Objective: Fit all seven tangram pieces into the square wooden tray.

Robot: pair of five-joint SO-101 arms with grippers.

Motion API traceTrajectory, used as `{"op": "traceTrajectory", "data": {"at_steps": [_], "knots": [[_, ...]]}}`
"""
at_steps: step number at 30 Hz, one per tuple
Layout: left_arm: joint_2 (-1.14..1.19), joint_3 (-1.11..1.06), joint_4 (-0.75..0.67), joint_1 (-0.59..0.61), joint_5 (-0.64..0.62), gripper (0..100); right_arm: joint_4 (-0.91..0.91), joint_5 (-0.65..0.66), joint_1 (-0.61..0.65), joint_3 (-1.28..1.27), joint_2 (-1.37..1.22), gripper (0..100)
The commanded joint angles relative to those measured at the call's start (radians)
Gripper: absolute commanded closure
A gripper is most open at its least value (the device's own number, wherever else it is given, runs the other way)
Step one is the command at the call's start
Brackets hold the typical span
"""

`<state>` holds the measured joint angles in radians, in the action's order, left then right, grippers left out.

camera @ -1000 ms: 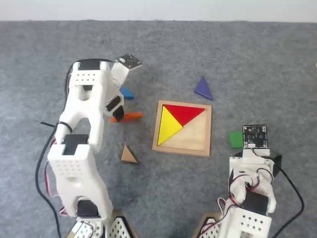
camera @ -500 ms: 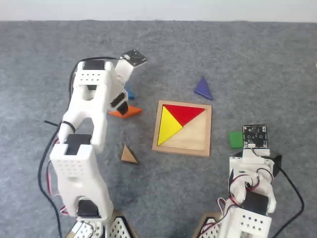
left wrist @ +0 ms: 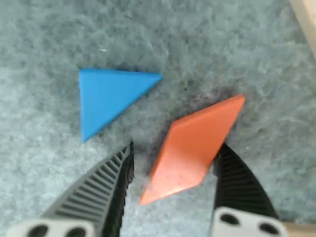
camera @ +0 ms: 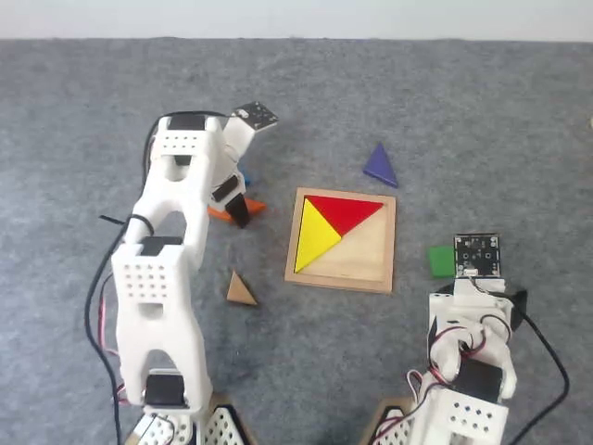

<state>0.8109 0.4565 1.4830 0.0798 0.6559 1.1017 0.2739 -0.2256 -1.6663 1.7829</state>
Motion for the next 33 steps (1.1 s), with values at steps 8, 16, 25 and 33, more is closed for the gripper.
{"op": "traceTrajectory", "data": {"at_steps": [8,16,25,33], "knots": [[0.114,0.254,0.252,-0.038,-0.064,99,-0.002,0.011,-0.010,-0.018,-0.002,60.8],[0.023,0.263,0.273,-0.057,-0.181,99,-0.002,0.011,-0.010,-0.018,-0.002,60.8],[-0.351,0.018,0.265,-0.341,-0.499,99,0.001,0.011,-0.010,-0.018,-0.002,60.8],[-0.379,0.035,0.160,-0.560,-1.017,99,0.001,0.011,-0.010,-0.018,-0.002,60.8]]}}
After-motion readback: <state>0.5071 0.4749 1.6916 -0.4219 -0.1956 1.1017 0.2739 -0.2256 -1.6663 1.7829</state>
